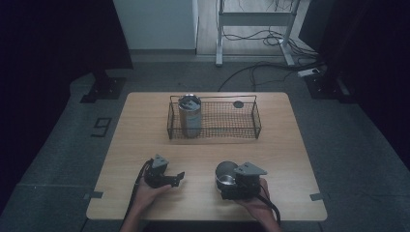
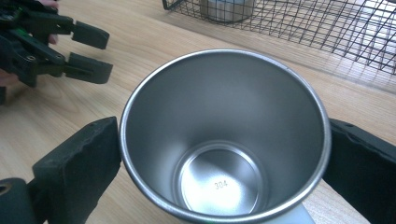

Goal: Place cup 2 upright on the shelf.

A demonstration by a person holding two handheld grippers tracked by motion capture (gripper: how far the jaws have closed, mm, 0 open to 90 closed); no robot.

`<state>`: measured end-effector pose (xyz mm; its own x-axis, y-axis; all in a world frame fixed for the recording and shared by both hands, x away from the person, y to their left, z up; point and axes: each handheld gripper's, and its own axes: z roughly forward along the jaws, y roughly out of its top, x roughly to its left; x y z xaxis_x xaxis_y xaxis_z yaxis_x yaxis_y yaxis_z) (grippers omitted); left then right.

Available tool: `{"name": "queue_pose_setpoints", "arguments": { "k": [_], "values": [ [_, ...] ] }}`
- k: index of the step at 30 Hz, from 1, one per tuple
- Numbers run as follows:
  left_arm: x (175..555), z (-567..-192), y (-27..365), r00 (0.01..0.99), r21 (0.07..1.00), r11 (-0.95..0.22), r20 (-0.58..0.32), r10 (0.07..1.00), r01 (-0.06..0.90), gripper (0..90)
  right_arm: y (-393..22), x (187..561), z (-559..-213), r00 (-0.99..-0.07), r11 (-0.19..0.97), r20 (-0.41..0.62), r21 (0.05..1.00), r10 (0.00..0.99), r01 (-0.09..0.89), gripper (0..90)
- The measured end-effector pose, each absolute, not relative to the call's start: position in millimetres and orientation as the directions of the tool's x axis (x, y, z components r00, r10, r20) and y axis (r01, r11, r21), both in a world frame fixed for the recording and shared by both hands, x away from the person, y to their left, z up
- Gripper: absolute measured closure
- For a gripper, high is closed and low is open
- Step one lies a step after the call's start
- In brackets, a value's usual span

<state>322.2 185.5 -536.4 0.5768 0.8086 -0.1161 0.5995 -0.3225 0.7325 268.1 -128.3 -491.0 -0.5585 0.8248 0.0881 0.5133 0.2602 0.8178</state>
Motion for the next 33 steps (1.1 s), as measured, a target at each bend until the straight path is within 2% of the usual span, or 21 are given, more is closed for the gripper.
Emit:
{"name": "queue_pose_setpoints", "arguments": {
  "k": [6, 11, 23, 31, 33],
  "values": [
    [322.2, -536.7, 185.3, 0.579, 0.730, -0.326, -0.116, 0.807, 0.600, 14.0, -125.2, 270.1, -492.7, -0.551, 0.286, 0.052, 0.813, 0.833, 0.508, 2.5],
    [322.3, -537.2, 185.3, 0.579, 0.728, -0.327, -0.117, 0.807, 0.602, 14.0, -125.2, 271.0, -494.7, -0.568, 0.305, 0.044, 0.808, 0.822, 0.504, 5.8],
    [322.1, -537.8, 185.0, 0.578, 0.726, -0.327, -0.118, 0.807, 0.605, 14.0, -128.0, 273.2, -494.2, -0.591, 0.323, 0.043, 0.804, 0.805, 0.499, 6.4],
    [322.4, -536.8, 186.4, 0.576, 0.727, -0.323, -0.121, 0.809, 0.606, 14.1, -130.1, 273.7, -493.9, -0.579, 0.302, 0.058, 0.809, 0.813, 0.505, 6.5],
    [321.8, -534.0, 187.9, 0.581, 0.739, -0.297, -0.154, 0.800, 0.605, 14.2, -131.7, 273.8, -493.2, -0.572, 0.286, 0.070, 0.813, 0.817, 0.507, 6.5]
  ]
}}
